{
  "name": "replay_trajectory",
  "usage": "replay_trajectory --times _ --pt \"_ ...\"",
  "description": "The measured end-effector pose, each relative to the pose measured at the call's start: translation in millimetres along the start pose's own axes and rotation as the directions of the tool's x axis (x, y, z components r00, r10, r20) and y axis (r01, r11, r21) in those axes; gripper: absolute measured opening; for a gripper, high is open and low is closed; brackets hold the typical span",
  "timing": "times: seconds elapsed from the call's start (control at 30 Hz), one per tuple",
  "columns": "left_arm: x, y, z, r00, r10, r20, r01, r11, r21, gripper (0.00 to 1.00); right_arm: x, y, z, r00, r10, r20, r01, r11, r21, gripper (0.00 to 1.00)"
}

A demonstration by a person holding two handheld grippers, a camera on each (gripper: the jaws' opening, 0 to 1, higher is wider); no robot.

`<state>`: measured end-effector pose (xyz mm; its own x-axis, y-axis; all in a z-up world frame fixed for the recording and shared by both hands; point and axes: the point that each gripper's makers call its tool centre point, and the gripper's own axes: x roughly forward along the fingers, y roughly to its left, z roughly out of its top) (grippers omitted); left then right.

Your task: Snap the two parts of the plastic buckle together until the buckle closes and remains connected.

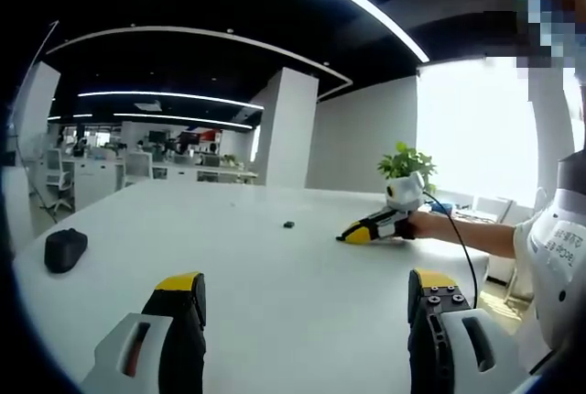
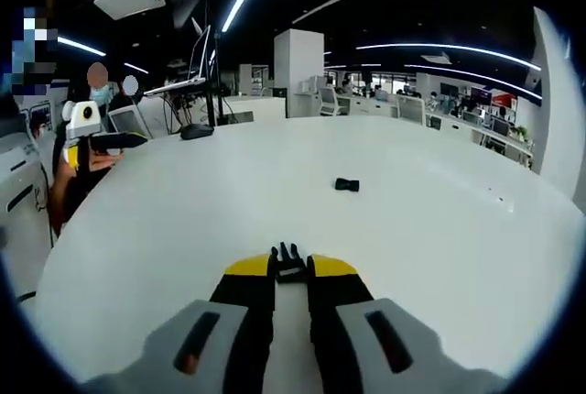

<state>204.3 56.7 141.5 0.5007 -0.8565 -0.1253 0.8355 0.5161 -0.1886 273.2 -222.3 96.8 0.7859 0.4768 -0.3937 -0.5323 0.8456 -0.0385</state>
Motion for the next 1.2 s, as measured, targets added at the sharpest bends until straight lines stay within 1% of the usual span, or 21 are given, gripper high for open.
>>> replay_trajectory --times 0.17,0.37,0.5,0.7,0.97,1.1,1.2 --pt "1 0.5 2.0 1.0 -0.005 0.003 0.005 1.0 0.002 0.93 0 1 3.2 1.0 -0.002 0.013 0.001 1.0 0.004 0.12" --pt "2 5.1 3.8 1.0 0.0 0.006 0.0 1.0 0.0 0.92 0 4 9.9 0.999 -0.004 0.045 0.003 1.0 0.022 0.12" --pt "3 4.3 6.4 1.0 -0.003 0.004 0.003 1.0 0.008 0.92 -1 6 10.5 0.999 -0.004 0.047 0.002 0.999 0.032 0.12" --pt "5 4.0 16.5 1.0 -0.007 0.01 0.007 0.999 0.033 0.92 -5 9 13.6 0.999 -0.017 0.037 0.015 0.999 0.046 0.12" --pt "14 11.7 28.2 1.0 0.001 0.008 -0.002 0.999 0.042 0.93 -13 18 26.4 0.998 -0.018 0.057 0.014 0.998 0.061 0.12" --pt "20 16.3 37.6 1.0 0.003 0.024 -0.004 0.999 0.047 0.92 -17 21 32.1 0.998 -0.019 0.062 0.015 0.998 0.063 0.12" --pt "26 21.2 44.0 0.999 0.005 0.037 -0.006 0.999 0.041 0.92 -19 23 36.2 0.997 -0.018 0.078 0.013 0.997 0.075 0.12"
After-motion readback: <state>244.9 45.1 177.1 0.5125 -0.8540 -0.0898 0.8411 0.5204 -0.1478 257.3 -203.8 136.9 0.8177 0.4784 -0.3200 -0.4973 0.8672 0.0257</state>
